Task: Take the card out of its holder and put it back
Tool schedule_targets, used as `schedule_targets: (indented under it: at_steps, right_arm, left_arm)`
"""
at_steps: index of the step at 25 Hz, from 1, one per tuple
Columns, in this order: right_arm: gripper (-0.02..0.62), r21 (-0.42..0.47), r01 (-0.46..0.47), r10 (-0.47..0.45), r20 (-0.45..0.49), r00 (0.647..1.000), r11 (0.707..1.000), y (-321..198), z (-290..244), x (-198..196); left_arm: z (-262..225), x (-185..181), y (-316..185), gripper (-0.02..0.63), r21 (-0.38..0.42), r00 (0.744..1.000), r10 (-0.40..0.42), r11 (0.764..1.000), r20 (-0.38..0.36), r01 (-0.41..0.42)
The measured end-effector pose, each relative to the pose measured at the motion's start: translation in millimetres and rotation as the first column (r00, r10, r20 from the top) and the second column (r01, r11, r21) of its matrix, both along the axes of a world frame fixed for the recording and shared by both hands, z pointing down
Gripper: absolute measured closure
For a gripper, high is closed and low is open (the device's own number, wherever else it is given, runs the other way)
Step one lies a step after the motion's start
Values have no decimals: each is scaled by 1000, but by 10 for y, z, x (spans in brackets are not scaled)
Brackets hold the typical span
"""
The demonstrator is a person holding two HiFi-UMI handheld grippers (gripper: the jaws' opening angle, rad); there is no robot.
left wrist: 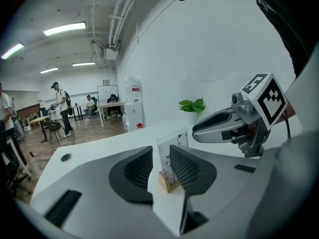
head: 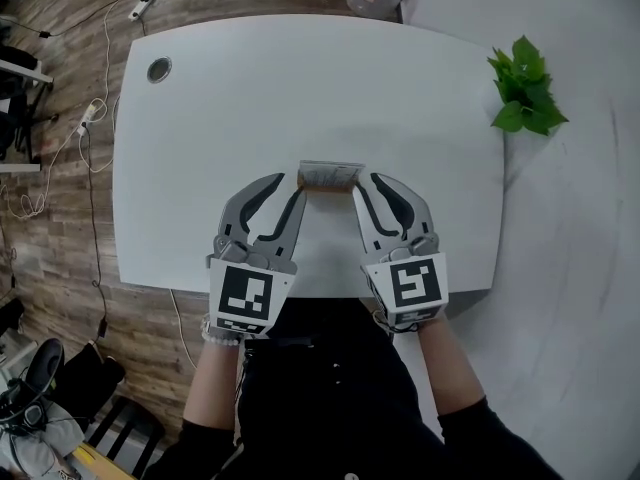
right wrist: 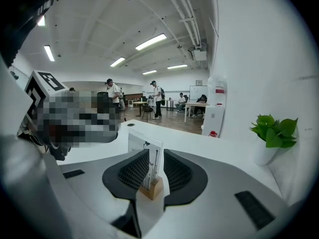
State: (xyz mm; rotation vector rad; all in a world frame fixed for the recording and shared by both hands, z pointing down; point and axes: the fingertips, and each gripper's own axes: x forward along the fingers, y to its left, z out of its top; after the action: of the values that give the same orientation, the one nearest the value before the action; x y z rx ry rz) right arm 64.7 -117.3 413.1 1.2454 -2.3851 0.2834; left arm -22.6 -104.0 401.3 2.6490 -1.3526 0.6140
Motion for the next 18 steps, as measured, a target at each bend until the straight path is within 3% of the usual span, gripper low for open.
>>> schedule_targets:
  at_steps: [18]
  right_arm:
    - [479,-51,-9,8,-18,1000,999,-98,392,-64]
  left_arm:
    - [472,156,-159,505,-68,998,68,996,17,-66]
